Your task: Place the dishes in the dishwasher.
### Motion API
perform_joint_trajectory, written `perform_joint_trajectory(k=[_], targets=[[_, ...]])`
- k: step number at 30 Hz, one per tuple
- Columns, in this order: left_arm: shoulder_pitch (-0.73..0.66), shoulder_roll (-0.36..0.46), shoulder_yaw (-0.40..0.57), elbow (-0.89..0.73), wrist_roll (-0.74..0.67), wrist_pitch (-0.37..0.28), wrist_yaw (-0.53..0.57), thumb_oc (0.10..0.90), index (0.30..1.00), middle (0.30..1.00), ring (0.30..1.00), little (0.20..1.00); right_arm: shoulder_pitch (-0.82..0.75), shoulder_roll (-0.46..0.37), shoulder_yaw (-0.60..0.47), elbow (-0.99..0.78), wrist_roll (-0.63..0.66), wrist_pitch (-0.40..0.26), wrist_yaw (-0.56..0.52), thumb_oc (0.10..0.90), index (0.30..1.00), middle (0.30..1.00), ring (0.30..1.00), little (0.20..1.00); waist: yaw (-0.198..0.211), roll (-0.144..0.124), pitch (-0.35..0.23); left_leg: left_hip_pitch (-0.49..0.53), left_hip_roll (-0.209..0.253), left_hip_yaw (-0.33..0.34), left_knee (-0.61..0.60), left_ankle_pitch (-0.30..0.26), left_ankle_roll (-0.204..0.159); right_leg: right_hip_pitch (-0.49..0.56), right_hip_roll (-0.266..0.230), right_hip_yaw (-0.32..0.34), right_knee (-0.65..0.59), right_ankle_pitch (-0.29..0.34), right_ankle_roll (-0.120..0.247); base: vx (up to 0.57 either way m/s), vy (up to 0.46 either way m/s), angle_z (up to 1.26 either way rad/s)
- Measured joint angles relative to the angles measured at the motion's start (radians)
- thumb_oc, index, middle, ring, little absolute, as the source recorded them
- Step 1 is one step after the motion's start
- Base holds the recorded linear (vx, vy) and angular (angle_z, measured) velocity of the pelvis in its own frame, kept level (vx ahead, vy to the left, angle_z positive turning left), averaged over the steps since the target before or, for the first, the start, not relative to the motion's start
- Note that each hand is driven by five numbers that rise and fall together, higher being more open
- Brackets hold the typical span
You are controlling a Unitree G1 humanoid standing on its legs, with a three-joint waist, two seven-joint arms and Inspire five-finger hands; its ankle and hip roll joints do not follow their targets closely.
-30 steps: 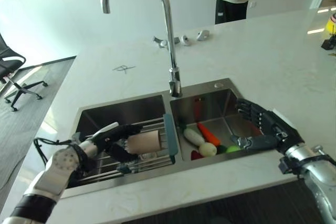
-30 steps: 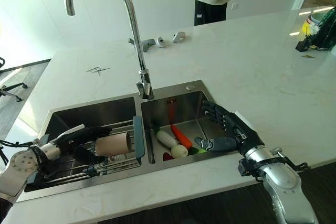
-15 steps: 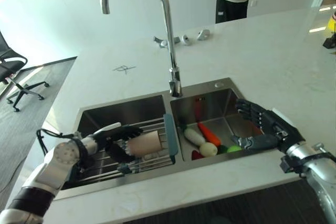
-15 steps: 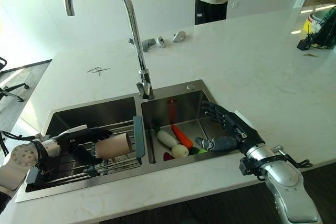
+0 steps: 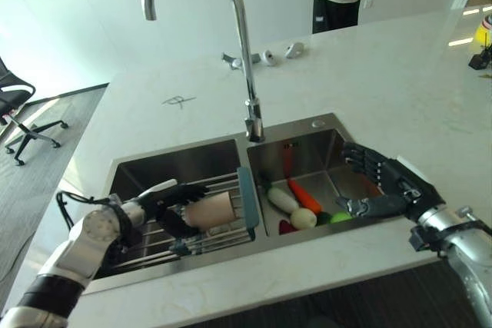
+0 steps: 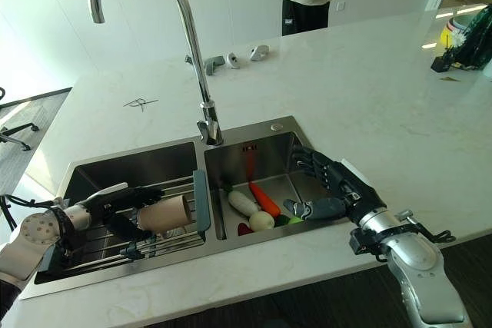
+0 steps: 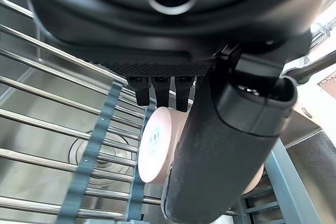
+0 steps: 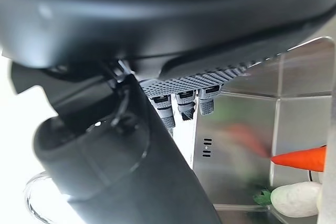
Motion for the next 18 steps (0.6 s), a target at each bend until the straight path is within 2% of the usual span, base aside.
perform_joint_trajectory(k=[4, 8, 15, 16, 17, 18], targets=[[0.0, -0.021, -0.021, 0.0, 0.0, 0.032, 0.012, 0.8, 0.9, 0.9, 0.9, 0.9, 0.0, 0.0, 0.004, 0.0, 0.0, 0.0, 0.0, 0.8, 0.9, 0.9, 0.9, 0.9, -0.004, 0.0, 0.0, 0.002, 0.002, 0.003, 0.0, -0.001, -0.001, -0.002, 0.004, 0.008, 0.0, 0.001, -0.002, -0.01, -0.014, -0.06], [0.0, -0.058, -0.025, 0.0, 0.0, 0.035, 0.016, 0.8, 0.9, 0.9, 0.9, 0.9, 0.0, 0.001, 0.009, 0.0, -0.001, 0.0, 0.0, 0.8, 0.9, 0.9, 0.9, 0.9, -0.004, 0.0, 0.0, 0.002, 0.003, 0.003, 0.0, -0.001, -0.001, -0.003, 0.005, 0.008, 0.001, 0.001, -0.002, 0.0, -0.003, -0.01], [-0.003, -0.058, -0.027, 0.0, 0.003, 0.058, 0.015, 0.8, 0.9, 0.9, 0.9, 0.9, -0.001, 0.004, 0.03, 0.0, -0.001, 0.0, 0.0, 0.8, 0.9, 0.9, 0.9, 0.9, -0.004, -0.001, 0.0, 0.005, 0.003, 0.008, -0.002, -0.001, -0.001, -0.003, 0.007, 0.011, 0.001, 0.002, -0.002, 0.0, 0.0, 0.0], [-0.005, -0.058, -0.028, 0.0, 0.003, 0.063, 0.015, 0.627, 0.641, 0.641, 0.641, 0.641, -0.001, 0.004, 0.03, 0.0, -0.001, 0.0, 0.0, 0.8, 0.9, 0.9, 0.9, 0.9, -0.004, -0.001, 0.0, 0.005, 0.003, 0.008, -0.002, -0.001, -0.001, -0.003, 0.007, 0.011, 0.001, 0.002, -0.002, 0.0, 0.0, 0.0], [-0.012, -0.058, -0.031, 0.0, 0.005, 0.07, 0.015, 0.502, 0.453, 0.453, 0.453, 0.453, -0.001, 0.004, 0.03, 0.0, -0.001, 0.0, 0.0, 0.8, 0.9, 0.9, 0.9, 0.9, -0.004, -0.001, 0.001, 0.005, 0.004, 0.008, -0.002, -0.001, -0.001, -0.003, 0.007, 0.011, 0.001, 0.002, -0.002, 0.0, 0.0, 0.0], [-0.025, -0.058, -0.031, 0.006, 0.011, 0.072, 0.015, 0.4, 0.3, 0.3, 0.3, 0.3, -0.001, 0.004, 0.03, 0.0, -0.001, 0.0, 0.0, 0.8, 0.9, 0.9, 0.9, 0.9, -0.004, -0.001, 0.001, 0.006, 0.004, 0.009, -0.003, -0.001, -0.001, -0.003, 0.007, 0.012, 0.001, 0.002, -0.002, 0.0, 0.0, 0.0]])
